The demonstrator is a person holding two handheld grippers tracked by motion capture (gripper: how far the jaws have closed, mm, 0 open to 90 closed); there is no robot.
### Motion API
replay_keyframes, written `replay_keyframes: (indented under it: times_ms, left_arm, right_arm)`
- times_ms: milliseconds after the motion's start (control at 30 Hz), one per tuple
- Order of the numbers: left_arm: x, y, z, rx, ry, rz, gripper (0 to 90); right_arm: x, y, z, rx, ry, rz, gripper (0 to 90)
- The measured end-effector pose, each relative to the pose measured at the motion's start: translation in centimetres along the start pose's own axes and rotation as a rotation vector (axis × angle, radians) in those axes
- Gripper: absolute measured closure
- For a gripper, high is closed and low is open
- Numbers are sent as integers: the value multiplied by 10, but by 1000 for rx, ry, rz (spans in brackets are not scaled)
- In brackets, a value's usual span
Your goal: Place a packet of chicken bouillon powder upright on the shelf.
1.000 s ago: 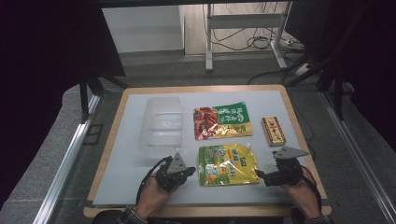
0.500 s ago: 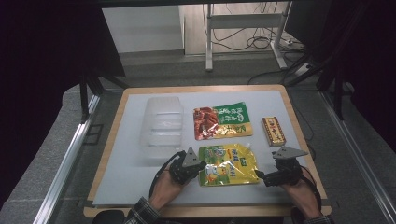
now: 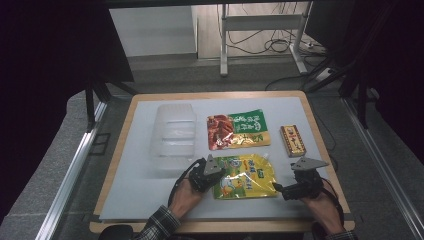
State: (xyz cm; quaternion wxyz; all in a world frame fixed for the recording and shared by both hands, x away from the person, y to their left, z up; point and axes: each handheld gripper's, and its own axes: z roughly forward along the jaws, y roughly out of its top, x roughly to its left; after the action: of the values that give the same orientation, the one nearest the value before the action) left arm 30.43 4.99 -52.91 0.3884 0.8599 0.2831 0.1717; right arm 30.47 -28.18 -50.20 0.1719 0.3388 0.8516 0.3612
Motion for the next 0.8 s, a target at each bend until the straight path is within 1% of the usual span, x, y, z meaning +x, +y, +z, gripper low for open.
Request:
replay_keyframes:
  times_ms: [67,100,167,200,233,267,300,400,433,500,667,700,733,767,800]
  left_arm:
    - [1,-1,0,4,-3,-7,898]
    - [3,-2,0,8,-7,-25,898]
    - [3,-4,0,12,-1,-20,899]
    - [1,-5,0,23,16,-3,900]
    - [1,-6,0,26,20,-3,900]
    - [1,-6,0,26,20,-3,900]
    - [3,-7,0,30,11,-13,900]
    - [3,-9,0,36,11,-16,900]
    - [4,-10,0,41,7,-24,900]
    - [4,-10,0,45,8,-23,900]
    - [5,-13,-1,61,14,-28,900]
    - [5,-13,-1,62,13,-25,900]
    - [5,-13,-1,62,13,-25,900]
    - [6,-13,-1,65,12,-24,900]
    - [6,-13,-1,66,11,-25,900]
  right_arm:
    - [0,0,0,1,0,2,12]
    - [0,0,0,0,0,2,13]
    - [0,0,-1,2,0,2,16]
    - [1,0,-1,3,1,4,17]
    - [1,0,-1,4,2,5,18]
    - [1,0,-1,4,2,5,18]
    - [1,0,0,9,6,7,20]
    - [1,0,0,11,7,7,22]
    - [1,0,0,12,8,8,24]
    - [1,0,0,13,11,11,24]
    - [1,0,3,29,30,28,25]
    - [2,0,4,34,48,42,27]
    - [2,0,4,34,48,42,27]
    - [3,0,6,43,72,58,32]
    - [4,0,7,46,80,65,31]
